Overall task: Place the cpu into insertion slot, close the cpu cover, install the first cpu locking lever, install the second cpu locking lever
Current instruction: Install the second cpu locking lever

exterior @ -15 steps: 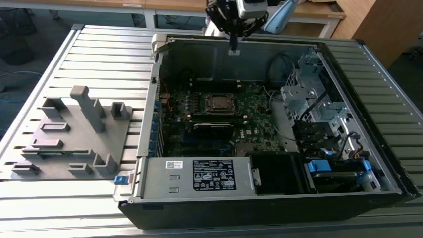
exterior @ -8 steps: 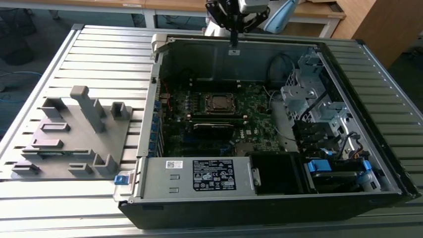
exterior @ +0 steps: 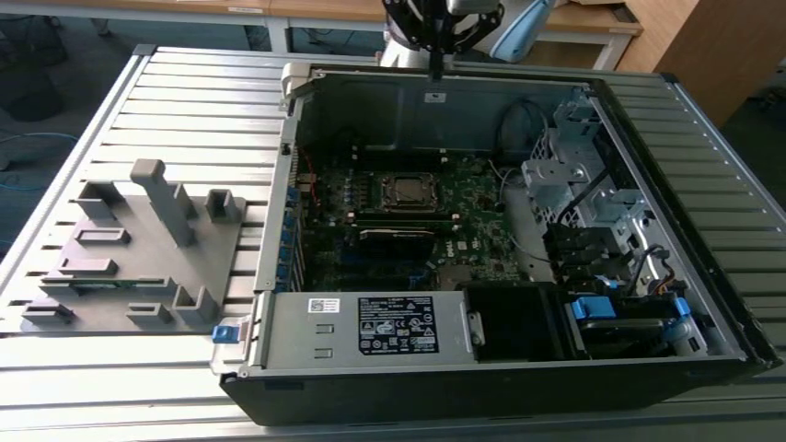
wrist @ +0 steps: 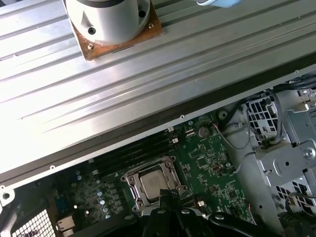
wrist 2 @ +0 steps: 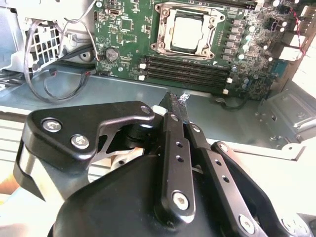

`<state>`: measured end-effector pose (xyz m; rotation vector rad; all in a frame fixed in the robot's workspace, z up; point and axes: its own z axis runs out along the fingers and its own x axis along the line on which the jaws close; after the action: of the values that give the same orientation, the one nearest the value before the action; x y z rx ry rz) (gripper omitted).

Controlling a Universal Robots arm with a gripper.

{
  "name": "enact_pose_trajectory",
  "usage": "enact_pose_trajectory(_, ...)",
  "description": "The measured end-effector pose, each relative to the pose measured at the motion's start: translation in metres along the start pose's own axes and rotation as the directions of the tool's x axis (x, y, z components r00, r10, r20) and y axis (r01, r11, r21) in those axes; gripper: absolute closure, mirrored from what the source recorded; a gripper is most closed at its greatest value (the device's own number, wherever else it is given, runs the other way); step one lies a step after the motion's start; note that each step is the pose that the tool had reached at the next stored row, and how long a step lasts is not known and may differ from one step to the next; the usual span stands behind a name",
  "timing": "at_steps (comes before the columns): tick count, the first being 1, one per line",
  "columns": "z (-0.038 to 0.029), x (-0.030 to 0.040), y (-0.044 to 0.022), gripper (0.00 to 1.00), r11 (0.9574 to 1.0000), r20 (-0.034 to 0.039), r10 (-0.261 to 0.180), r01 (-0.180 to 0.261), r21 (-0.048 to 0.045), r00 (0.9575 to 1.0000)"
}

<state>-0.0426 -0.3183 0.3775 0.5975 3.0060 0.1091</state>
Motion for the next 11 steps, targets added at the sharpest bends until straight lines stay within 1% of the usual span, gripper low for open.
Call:
enact_pose_trajectory(7,-0.0080,-0.0005,0.0007,0.90,1.0000,0.0000,0.000,0.000,0.0001,1.0000)
enact_pose_trajectory(11,-0.0079,-0.0005,0.0007,0.90,1.0000,0.0000,0.000,0.000,0.0000,1.0000)
